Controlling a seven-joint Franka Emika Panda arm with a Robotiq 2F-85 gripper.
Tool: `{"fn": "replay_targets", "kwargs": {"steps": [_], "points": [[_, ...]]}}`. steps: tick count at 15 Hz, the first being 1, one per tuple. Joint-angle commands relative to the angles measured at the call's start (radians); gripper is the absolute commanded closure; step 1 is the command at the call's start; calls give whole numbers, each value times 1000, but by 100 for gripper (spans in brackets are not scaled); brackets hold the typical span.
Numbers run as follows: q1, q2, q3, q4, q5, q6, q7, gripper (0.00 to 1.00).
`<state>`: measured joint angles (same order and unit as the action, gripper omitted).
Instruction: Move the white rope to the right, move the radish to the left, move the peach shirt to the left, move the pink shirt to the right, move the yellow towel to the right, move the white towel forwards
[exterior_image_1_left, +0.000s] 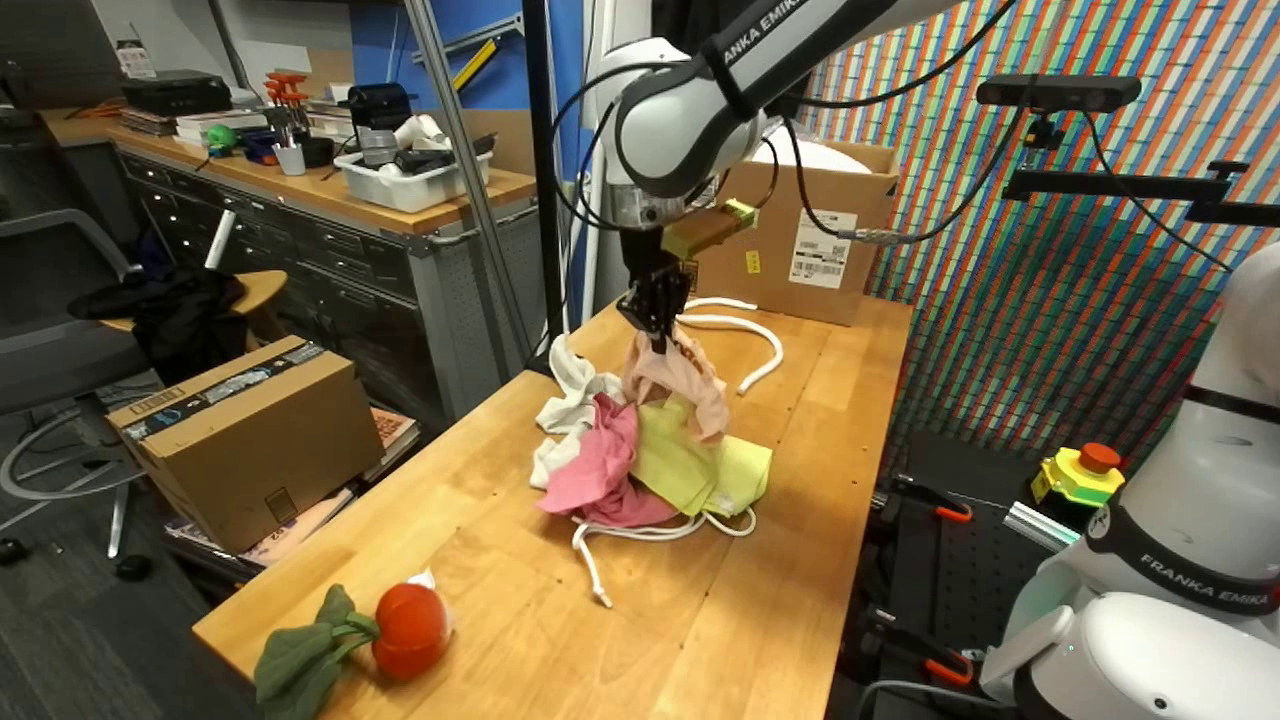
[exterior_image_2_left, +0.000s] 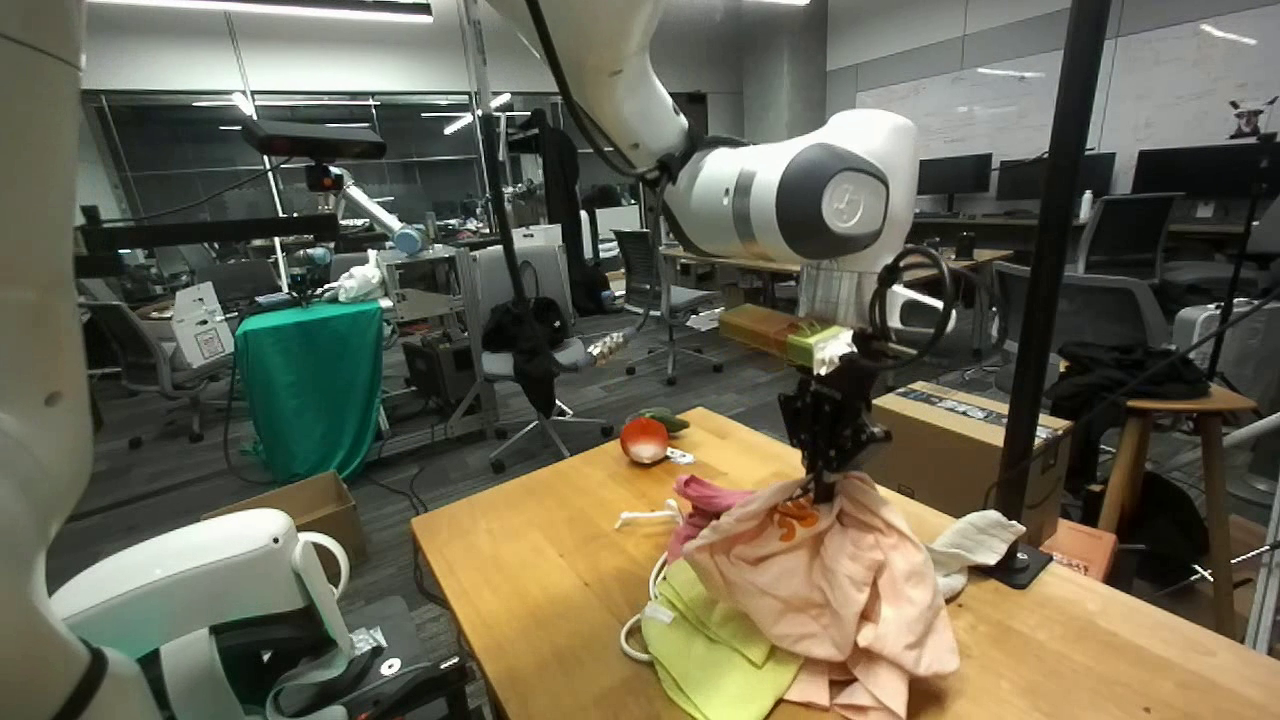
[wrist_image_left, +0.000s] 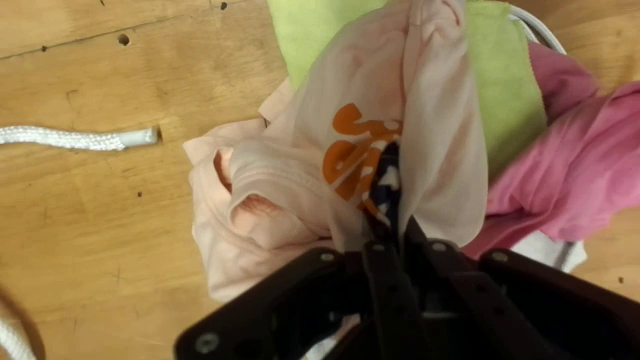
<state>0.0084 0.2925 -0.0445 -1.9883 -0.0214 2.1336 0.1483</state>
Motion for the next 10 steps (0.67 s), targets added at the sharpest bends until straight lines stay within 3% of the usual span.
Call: {"fn": "replay_targets", "kwargs": {"steps": [1, 10], "points": [[11, -126, 11, 0, 4, -9, 32, 97], [-8, -347, 20, 78, 119, 22, 87, 97]]}}
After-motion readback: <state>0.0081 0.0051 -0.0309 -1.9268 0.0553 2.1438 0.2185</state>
